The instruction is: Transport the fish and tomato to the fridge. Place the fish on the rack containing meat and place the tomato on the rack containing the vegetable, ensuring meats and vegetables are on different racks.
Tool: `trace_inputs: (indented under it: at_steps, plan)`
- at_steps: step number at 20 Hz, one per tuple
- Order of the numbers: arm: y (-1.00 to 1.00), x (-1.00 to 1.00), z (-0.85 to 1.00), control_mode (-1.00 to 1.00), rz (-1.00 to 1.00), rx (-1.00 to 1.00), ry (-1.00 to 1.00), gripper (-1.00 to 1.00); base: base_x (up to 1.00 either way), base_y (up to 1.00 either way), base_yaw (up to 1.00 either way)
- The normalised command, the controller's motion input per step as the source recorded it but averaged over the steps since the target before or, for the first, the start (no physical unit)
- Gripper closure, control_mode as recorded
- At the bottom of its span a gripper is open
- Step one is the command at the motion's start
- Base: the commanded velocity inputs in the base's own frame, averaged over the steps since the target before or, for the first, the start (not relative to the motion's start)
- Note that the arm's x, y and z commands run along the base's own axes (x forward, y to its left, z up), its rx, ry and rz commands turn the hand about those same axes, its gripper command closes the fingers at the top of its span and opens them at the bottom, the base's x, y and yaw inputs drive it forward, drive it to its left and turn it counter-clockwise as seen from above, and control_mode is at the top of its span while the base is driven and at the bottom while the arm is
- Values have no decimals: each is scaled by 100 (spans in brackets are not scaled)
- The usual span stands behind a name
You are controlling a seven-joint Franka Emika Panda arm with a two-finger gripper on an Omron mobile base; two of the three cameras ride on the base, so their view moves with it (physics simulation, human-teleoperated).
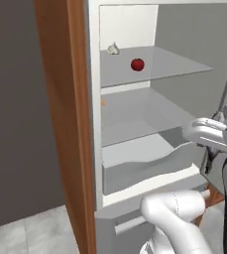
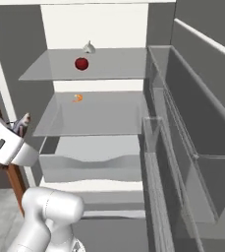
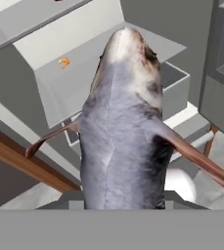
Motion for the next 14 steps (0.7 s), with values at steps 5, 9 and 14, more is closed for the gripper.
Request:
trace_inputs:
  at_steps: [5,9,14]
  plan:
    - [0,0,0,100,0,0,0,100,81,-18,32]
    - [0,0,0,100,0,0,0,100,68,-28,32]
    - [-1,31,-6,-100,9,0,0,100,42,-10,17]
